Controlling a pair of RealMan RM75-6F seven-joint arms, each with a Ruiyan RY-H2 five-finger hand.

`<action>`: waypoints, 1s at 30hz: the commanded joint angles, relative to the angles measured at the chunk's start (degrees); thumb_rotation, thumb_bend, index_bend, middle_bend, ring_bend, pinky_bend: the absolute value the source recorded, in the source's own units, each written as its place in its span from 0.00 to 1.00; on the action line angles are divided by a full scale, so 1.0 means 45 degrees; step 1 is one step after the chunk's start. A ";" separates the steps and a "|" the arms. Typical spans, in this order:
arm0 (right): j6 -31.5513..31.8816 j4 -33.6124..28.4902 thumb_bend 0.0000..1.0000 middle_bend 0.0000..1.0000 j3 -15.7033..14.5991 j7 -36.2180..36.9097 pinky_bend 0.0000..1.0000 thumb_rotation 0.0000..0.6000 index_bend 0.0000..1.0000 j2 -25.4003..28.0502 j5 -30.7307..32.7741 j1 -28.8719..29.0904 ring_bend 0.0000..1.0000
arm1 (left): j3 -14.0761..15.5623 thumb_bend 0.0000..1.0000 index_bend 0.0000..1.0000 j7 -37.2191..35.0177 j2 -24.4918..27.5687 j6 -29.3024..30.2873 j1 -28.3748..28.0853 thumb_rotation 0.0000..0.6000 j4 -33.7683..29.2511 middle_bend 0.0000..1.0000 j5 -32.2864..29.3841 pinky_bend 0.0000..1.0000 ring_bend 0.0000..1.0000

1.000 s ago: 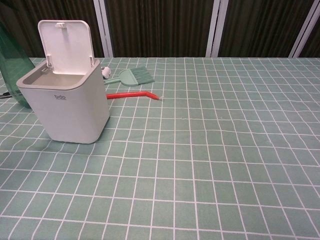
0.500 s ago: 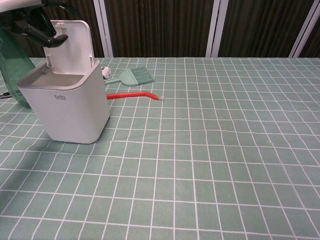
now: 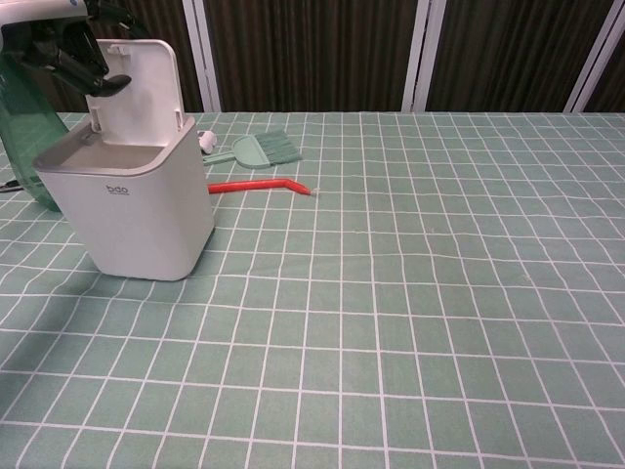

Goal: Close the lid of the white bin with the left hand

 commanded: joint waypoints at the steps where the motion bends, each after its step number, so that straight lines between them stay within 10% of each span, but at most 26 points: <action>1: -0.0018 -0.0002 0.18 0.00 -0.0014 0.0021 0.00 1.00 0.00 0.0022 -0.0022 0.0003 0.00 | 0.0224 0.48 0.31 0.0309 0.0260 0.0198 0.0060 1.00 -0.0281 1.00 -0.0073 1.00 1.00; 15: 0.0000 0.0038 0.18 0.00 -0.0048 0.0307 0.00 1.00 0.00 0.0123 -0.0154 0.0012 0.00 | 0.2136 0.48 0.36 0.3052 0.1408 0.1955 0.0944 1.00 -0.2181 1.00 0.1156 1.00 1.00; 30: -0.0140 0.0004 0.18 0.00 -0.0133 0.0358 0.00 1.00 0.00 0.0094 -0.0273 0.0048 0.00 | 0.3455 0.49 0.32 0.3714 0.2246 0.0527 0.0858 1.00 -0.3221 1.00 0.0527 1.00 1.00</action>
